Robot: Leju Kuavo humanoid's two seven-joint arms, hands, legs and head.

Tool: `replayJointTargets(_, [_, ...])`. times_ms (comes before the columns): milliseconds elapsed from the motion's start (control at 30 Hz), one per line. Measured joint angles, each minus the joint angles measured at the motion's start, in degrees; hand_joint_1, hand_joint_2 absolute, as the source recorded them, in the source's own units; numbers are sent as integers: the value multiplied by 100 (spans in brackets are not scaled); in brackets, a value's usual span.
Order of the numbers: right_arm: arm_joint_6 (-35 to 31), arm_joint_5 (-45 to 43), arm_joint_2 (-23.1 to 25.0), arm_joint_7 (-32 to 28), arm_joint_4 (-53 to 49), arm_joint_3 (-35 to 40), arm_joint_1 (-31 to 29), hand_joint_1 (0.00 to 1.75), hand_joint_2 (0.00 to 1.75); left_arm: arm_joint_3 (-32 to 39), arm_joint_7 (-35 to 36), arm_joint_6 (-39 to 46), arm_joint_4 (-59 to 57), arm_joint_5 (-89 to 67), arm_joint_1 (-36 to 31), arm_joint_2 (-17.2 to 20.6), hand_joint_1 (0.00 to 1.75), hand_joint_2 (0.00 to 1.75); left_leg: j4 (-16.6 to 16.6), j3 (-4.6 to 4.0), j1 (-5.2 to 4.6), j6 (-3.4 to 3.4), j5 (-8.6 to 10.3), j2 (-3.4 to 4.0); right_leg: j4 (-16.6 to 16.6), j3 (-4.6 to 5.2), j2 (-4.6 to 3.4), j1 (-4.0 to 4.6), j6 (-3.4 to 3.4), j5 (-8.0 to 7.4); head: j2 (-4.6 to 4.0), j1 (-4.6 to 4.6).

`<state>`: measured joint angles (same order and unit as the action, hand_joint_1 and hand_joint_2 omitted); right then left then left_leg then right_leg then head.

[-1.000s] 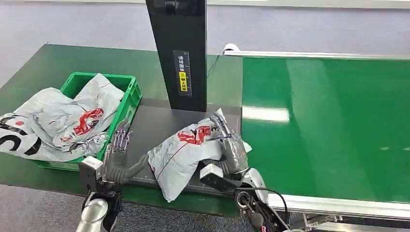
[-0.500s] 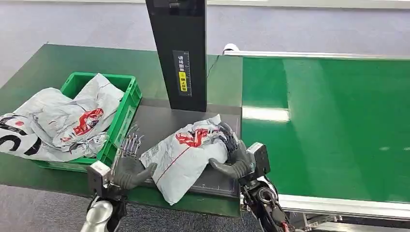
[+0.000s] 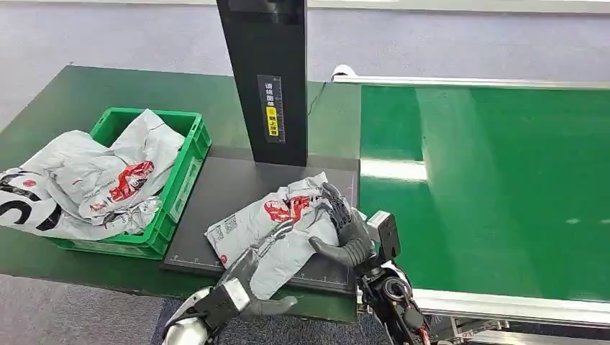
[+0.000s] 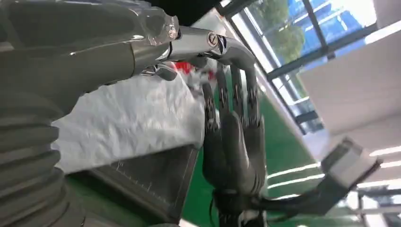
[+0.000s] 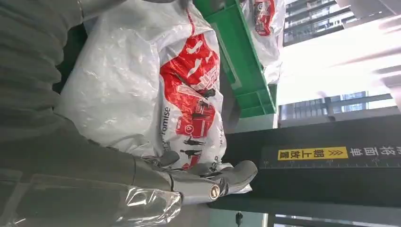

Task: Moved the parcel from conveyor to table for the left to box.

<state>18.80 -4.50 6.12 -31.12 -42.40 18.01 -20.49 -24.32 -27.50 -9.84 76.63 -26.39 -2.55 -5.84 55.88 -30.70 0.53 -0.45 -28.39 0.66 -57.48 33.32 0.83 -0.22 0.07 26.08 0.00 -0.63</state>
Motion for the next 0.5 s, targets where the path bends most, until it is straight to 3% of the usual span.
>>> replayJointTargets(133, [-75,24,-2,-7,7,-7,14,0,175,-329,438,346,-85,-920,-172,29,0,175,0,1,0,0,0,1,0,-1,0,0,0,0,0,2])
replayJointTargets(400, [-98,194,50,146,-100,-227,223,0,175,-612,1989,1543,-864,-2989,-620,7,2,175,0,2,0,0,0,2,0,-2,-1,0,0,0,0,2])
replayJointTargets(433, [-96,225,63,179,-133,-260,257,0,175,-593,2040,1572,-935,-3085,-643,0,147,175,0,2,0,0,0,1,0,-2,-1,0,0,0,0,2])
replayJointTargets(467, [-96,245,72,201,-162,-295,282,0,175,-558,2084,1594,-986,-3135,-656,-13,173,175,0,2,0,0,0,2,0,-2,-2,0,0,0,0,2])
replayJointTargets(500, [-96,260,81,212,-184,-319,303,0,175,-536,2103,1611,-1030,-3155,-670,-24,175,175,0,2,1,0,0,3,0,-2,-2,1,0,0,0,2])
